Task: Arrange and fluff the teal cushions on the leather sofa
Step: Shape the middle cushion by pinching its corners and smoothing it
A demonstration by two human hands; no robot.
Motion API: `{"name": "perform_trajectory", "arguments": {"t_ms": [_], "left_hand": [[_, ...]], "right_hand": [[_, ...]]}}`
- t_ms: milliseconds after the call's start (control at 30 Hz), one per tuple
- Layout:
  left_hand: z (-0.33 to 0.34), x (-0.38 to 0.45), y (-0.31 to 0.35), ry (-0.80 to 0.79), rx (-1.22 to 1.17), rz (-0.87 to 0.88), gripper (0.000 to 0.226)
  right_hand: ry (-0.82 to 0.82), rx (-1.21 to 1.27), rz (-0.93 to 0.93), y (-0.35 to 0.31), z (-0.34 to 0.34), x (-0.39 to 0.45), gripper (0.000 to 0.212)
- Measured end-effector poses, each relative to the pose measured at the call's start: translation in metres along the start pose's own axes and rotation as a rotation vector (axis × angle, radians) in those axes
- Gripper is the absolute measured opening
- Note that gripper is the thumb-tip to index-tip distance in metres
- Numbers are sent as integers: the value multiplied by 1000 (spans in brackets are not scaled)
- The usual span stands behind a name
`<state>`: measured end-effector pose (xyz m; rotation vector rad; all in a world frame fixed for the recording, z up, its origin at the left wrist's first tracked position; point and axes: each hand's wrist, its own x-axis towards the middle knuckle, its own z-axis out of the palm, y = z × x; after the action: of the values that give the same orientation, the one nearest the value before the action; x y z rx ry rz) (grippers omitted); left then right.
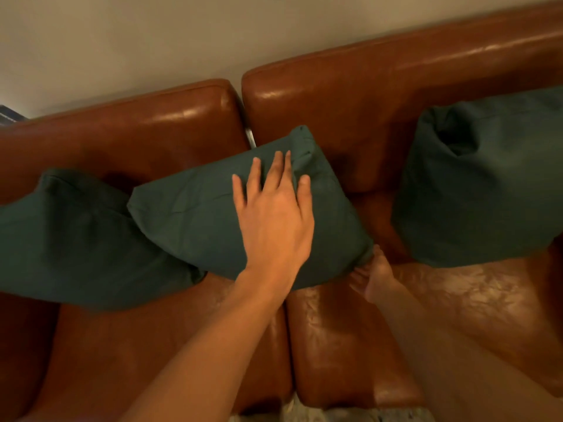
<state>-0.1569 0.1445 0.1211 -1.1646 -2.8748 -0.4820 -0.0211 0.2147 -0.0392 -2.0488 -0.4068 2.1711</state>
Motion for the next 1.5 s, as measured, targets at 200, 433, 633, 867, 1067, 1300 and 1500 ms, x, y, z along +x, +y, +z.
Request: {"name": "perform_trajectory", "arguments": {"t_ms": [200, 433, 633, 867, 1067, 1300, 1500], "left_hand": [[-22, -23, -3, -1, -169, -16, 64], [-41, -21, -28, 109, -408, -227, 60], [-23, -2, -86, 252, -622, -513, 40], [16, -19, -177, -39, -591, -997, 55], [-32, -47, -98, 169, -556, -452, 40], [-73, 3, -20, -246, 120, -72, 54], [-52, 9, -46, -358, -124, -171, 33]], "right_hand": [[53, 120, -26, -14, -18, -2, 61], [-28, 390, -128, -6, -33, -10, 50], [161, 297, -249, -10, -30, -49, 17], [306, 255, -739, -12, 28, -134, 24], [324, 13, -1184, 28, 86, -160, 36], [199, -327, -1395, 68, 113, -153, 33], [-55, -595, -1451, 64, 83, -141, 41]]}}
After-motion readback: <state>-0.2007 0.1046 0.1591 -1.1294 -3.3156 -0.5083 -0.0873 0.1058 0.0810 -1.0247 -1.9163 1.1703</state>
